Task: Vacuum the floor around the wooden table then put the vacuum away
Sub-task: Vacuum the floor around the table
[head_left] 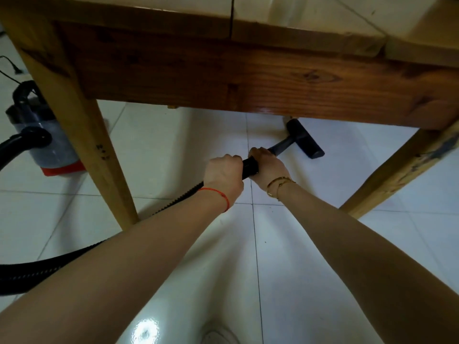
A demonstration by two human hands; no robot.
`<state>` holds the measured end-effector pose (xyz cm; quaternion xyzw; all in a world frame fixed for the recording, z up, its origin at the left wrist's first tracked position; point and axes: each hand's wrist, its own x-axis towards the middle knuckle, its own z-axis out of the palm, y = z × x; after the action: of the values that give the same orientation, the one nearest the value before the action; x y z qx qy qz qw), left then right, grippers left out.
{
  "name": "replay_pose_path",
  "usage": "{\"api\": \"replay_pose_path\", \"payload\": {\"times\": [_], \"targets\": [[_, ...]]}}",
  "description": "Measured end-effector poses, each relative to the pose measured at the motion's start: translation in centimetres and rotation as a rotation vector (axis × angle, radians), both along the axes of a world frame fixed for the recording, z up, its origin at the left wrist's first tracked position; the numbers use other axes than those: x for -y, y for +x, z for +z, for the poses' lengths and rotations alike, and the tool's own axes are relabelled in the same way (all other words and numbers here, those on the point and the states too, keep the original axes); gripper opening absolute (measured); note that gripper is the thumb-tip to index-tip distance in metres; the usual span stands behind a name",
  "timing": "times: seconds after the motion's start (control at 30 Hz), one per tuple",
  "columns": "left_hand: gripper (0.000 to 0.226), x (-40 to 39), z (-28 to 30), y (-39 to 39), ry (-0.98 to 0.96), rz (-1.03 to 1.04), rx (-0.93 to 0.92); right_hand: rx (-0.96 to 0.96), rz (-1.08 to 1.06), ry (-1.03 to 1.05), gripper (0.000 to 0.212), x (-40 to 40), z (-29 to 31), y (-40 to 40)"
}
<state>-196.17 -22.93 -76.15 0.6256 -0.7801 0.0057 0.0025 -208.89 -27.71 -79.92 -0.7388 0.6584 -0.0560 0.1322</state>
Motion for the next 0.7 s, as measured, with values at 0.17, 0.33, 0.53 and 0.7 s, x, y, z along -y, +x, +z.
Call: {"api": "replay_pose_path", "payload": {"times": [0.17, 0.33, 0.53, 0.7], "targets": [[0.027, -2.4, 1.0, 3.2, 0.045, 0.029, -0.004, 0.01, 0.146, -0.127, 0.028, -3.2, 0.5, 2.3], [0.025, -6.7, 2.2, 8.5, 0.012, 0.041, 0.018, -0.037, 0.233, -0.226, 0.028, -7.5, 2.0, 7.3], [0.019, -12.0, 3.8, 14.2, -0.045, 0.094, 0.063, -0.025, 0.252, -0.267, 0.028, -12.3, 3.2, 13.2], [0.02, -15.8, 5.2, 17.8, -0.042, 0.108, 0.068, -0.011, 0.271, -0.272, 0.024, -16.2, 4.6, 16.8]]}}
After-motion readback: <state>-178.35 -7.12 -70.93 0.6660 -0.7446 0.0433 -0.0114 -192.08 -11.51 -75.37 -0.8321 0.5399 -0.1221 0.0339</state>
